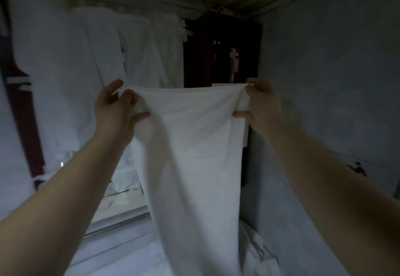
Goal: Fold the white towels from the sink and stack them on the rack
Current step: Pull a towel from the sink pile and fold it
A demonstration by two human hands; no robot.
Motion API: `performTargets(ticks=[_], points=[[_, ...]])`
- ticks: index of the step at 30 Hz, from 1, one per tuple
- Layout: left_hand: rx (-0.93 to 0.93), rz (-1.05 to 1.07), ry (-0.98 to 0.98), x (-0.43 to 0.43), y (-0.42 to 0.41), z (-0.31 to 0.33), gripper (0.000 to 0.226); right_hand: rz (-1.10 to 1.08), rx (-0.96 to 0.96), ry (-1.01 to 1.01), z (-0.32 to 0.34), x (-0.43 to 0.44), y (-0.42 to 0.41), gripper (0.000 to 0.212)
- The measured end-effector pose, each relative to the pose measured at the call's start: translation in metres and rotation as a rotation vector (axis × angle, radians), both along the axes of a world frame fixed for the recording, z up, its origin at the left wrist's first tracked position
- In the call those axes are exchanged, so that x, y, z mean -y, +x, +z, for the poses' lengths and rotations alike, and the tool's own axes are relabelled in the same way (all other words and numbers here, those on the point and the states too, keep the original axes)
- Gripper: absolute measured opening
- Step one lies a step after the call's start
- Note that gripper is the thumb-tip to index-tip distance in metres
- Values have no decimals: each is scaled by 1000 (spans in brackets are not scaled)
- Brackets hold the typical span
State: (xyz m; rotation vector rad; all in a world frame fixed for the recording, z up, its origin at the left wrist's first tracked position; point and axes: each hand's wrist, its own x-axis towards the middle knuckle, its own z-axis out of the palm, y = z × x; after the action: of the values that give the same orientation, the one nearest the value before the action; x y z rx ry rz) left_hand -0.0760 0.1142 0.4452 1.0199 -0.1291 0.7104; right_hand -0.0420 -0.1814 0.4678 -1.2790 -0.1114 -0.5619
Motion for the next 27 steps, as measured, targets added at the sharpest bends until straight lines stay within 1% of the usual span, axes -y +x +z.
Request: performTargets(ticks=[4, 8, 11, 16, 21, 24, 27], points=[[8, 101, 46, -16, -22, -1, 31, 69, -17, -51, 10, -17, -7, 19], [27, 159, 76, -37, -41, 4, 29, 90, -3, -50, 22, -41, -18, 17], [53, 179, 84, -61, -58, 13, 28, 77, 43, -36, 31, -68, -34, 14], [123, 213, 110, -97, -89, 40, 27, 55, 147, 25, 52, -116, -64, 23], [186, 209, 112, -135, -114, 59, 27, 73, 228, 70, 64, -157, -86, 20], [177, 247, 141, -153, -122, 58, 28, 128, 216, 62, 62, -177, -89, 19], [156, 290, 218, -172, -125, 50, 26, 186, 162, 31, 54, -192, -83, 18]])
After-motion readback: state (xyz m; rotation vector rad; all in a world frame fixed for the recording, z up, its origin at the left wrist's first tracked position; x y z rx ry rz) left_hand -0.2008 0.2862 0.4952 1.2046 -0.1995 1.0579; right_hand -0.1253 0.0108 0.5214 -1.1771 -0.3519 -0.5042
